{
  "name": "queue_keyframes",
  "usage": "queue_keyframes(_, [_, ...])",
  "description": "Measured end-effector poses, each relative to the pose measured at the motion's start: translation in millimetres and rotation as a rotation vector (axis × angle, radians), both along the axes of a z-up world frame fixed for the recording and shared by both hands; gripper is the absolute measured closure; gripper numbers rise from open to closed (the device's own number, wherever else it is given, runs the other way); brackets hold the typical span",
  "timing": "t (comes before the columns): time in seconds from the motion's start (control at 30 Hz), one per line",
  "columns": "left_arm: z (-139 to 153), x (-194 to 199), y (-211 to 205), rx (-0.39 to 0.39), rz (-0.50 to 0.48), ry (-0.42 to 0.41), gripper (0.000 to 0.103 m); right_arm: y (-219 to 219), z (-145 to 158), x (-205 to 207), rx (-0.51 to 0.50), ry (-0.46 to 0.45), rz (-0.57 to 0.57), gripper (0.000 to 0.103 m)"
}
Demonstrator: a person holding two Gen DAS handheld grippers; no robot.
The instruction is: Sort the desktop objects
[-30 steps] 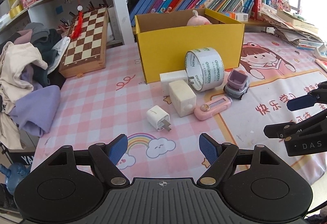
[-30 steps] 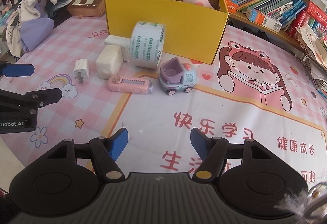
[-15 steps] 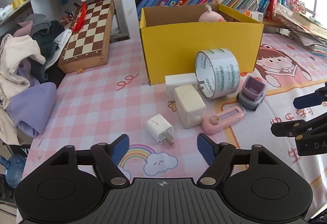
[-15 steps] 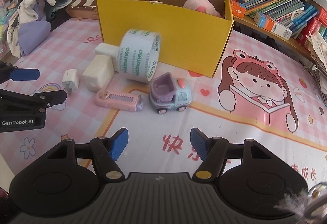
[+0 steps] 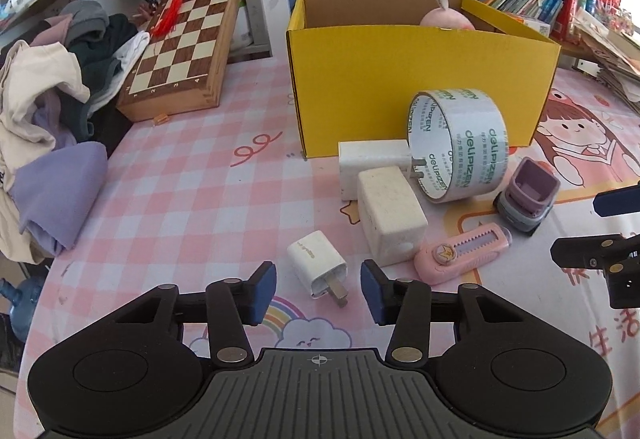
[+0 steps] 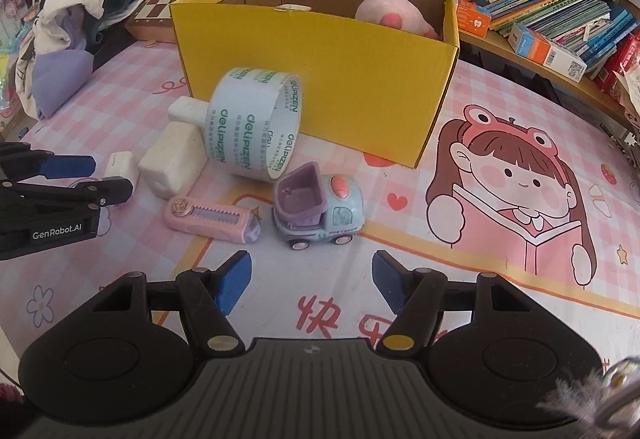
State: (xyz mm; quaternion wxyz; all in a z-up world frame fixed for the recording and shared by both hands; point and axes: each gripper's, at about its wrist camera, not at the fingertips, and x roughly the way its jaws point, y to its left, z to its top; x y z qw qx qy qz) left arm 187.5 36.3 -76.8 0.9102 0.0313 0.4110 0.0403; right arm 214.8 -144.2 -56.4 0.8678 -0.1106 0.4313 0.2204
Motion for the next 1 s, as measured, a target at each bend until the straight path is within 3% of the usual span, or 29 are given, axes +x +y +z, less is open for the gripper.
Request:
queue_keyframes(0.53, [-9.3, 13.8, 0.2, -0.023, 0.048, 0.035, 0.074, 0.8, -4.1, 21.3, 0.031, 0.002, 0.011, 0.036])
queue_keyframes(1.0, [-4.6, -1.9, 0.1, -0.024, 0.054, 0.047, 0.075, 11.0, -17.1, 42.4, 0.024, 0.021, 0.023, 0.037])
